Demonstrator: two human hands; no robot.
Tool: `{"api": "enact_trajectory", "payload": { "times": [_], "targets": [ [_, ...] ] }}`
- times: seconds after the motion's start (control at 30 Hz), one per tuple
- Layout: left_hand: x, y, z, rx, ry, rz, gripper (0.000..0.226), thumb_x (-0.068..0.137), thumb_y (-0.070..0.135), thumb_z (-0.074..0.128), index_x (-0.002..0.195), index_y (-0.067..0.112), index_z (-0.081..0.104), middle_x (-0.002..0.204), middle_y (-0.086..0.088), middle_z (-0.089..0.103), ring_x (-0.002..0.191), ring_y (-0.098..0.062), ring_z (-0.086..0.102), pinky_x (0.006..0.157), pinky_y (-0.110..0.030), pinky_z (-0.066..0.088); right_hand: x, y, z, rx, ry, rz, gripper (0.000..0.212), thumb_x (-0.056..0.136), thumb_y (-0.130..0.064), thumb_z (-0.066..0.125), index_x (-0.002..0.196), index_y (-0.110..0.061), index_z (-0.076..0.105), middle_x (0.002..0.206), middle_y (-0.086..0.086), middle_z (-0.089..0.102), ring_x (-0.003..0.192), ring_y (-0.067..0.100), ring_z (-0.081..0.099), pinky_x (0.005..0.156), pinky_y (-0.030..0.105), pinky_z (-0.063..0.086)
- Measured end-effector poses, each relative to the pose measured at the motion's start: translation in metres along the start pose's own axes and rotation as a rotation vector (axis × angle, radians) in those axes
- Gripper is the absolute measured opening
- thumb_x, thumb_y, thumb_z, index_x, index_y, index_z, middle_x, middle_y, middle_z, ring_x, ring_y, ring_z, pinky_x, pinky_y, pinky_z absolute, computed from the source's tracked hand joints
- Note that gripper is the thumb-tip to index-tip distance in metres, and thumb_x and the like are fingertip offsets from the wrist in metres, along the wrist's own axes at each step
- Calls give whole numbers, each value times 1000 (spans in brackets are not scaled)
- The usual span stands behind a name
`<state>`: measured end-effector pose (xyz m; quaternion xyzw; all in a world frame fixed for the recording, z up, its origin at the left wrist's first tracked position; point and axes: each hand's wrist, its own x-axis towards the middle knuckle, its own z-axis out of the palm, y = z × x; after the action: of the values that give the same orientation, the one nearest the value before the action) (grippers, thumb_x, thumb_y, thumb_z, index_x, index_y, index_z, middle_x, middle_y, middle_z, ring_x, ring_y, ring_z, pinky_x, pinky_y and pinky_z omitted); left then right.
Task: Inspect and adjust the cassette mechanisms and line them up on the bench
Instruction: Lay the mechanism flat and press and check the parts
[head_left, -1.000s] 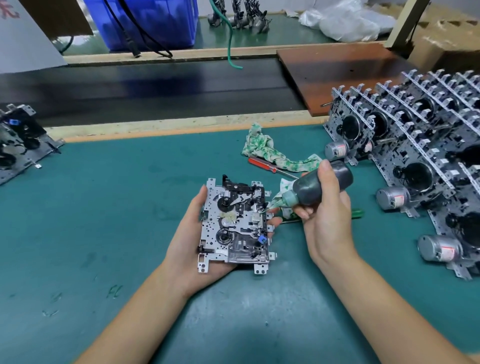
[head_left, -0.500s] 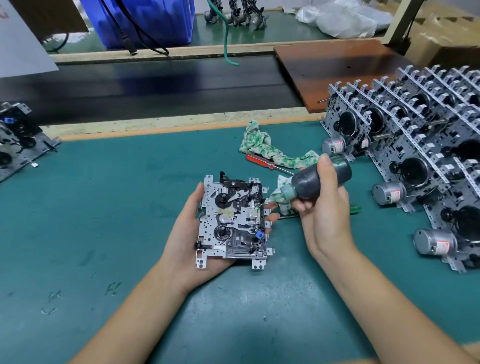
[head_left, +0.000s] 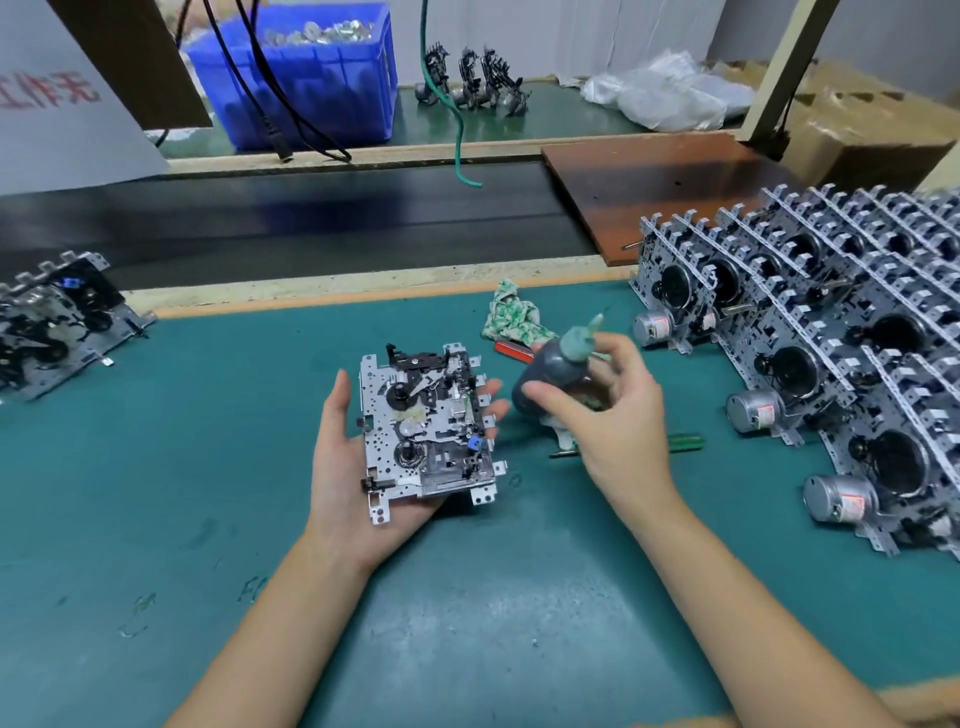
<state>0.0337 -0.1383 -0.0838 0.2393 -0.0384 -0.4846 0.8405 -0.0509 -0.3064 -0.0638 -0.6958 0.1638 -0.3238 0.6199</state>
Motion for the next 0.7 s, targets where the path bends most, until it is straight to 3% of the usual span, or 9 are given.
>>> {"api": "enact_trajectory", "payload": {
  "times": [0.1, 0.23, 0.4, 0.47, 0.53, 0.57, 0.63, 0.7],
  "targets": [
    [-2, 3, 0, -29, -58, -5, 78, 84, 58, 53, 132, -3, 51, 140, -30, 43, 130, -42, 43, 106, -50, 40, 5, -2, 15, -44, -66, -2, 42, 66, -12, 84, 90, -26, 53, 94, -4, 67, 90, 8, 65, 81, 23, 51],
    [-5, 6, 3, -79, -69, 101, 75, 81, 47, 62, 134, -4, 49, 139, -29, 44, 128, -40, 46, 104, -48, 42, 19, 0, 36, 8, -70, 46, 37, 72, -11, 80, 89, -24, 51, 93, -5, 64, 82, -2, 62, 72, 10, 46],
    [-3, 6, 2, -91, -20, 199, 78, 71, 46, 67, 131, -3, 53, 138, -26, 47, 126, -37, 49, 98, -47, 47, 29, 8, 53, -312, -144, 56, 39, 73, -12, 78, 95, -22, 48, 92, -7, 62, 89, 14, 61, 82, 26, 48],
    [-3, 4, 4, -94, -13, 185, 78, 71, 46, 68, 130, -4, 53, 138, -27, 48, 124, -38, 51, 98, -48, 47, 31, 7, 59, -318, -193, 75, 35, 78, -4, 71, 89, -25, 46, 85, -7, 63, 72, 8, 63, 68, 27, 51],
    [-5, 3, 6, -84, -14, 160, 79, 74, 47, 66, 132, -4, 51, 138, -28, 47, 124, -38, 51, 100, -48, 45, 32, 3, 60, -262, -211, 117, 37, 82, 8, 60, 85, -26, 45, 76, -8, 61, 49, -3, 56, 49, 20, 49],
    [-7, 3, 6, -75, -22, 143, 79, 75, 48, 65, 132, -4, 50, 138, -28, 46, 125, -38, 51, 101, -48, 44, 32, 0, 59, -259, -220, 133, 37, 82, 11, 56, 90, -24, 47, 79, -9, 59, 48, -7, 55, 46, 16, 47],
    [-9, 2, 6, -66, -51, 102, 78, 77, 48, 65, 133, -3, 50, 139, -28, 45, 127, -37, 49, 102, -48, 43, 30, -5, 53, -332, -258, 129, 43, 82, 7, 60, 116, -18, 50, 103, -7, 56, 73, -13, 58, 64, 14, 50],
    [-11, 2, 7, -59, -77, 61, 77, 78, 48, 65, 134, -3, 49, 139, -29, 44, 127, -40, 47, 103, -48, 43, 24, -9, 40, -488, -241, 23, 55, 84, -6, 65, 133, -18, 44, 118, -7, 47, 100, -1, 50, 88, 19, 39]
  ]
}}
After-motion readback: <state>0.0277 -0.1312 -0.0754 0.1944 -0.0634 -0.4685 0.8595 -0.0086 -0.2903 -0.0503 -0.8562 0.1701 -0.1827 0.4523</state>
